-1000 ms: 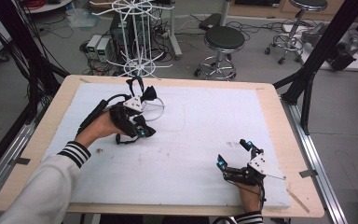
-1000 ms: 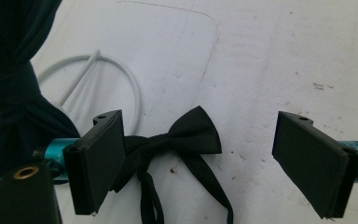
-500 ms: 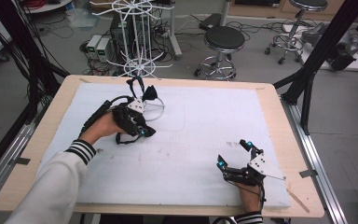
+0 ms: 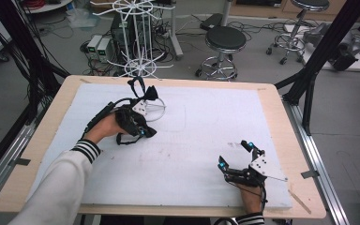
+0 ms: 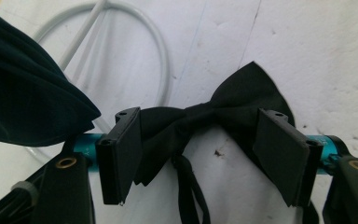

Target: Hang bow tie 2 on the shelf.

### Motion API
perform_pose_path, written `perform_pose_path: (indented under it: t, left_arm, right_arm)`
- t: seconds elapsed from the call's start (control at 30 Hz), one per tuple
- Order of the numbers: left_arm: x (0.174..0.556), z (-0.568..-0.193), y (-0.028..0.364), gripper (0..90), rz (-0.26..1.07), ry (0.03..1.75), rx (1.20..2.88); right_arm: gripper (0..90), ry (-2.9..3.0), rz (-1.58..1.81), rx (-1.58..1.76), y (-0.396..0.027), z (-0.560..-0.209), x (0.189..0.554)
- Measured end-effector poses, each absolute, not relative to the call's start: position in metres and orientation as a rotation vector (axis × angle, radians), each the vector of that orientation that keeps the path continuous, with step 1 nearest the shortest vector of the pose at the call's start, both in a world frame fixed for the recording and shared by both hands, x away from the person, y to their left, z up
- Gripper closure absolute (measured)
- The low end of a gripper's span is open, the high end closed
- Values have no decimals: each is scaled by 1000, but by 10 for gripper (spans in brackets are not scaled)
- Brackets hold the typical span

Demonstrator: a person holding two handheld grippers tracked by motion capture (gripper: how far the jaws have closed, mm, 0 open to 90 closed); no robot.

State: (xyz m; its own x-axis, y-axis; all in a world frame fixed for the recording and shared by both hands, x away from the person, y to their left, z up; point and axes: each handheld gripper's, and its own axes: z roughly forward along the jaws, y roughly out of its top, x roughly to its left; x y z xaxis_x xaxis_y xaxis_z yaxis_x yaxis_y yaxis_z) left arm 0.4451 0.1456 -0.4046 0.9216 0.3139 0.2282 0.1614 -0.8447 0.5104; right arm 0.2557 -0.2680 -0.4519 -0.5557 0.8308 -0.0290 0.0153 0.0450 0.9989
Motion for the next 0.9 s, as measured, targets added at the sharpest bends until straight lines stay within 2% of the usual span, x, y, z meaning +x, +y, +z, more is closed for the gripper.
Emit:
perform_pose_path:
  t: [0.33, 0.67, 0.9]
  left_arm:
    - [446, -409, 141, 410, 439, 322, 2606]
    - [447, -410, 141, 426, 447, 345, 2605]
    - [447, -405, 141, 470, 470, 328, 2631]
  right_arm:
    - [15, 1668, 1584, 864, -268, -452, 256]
    - [15, 1667, 1585, 862, -268, -452, 256]
    - [15, 1665, 1586, 860, -268, -452, 256]
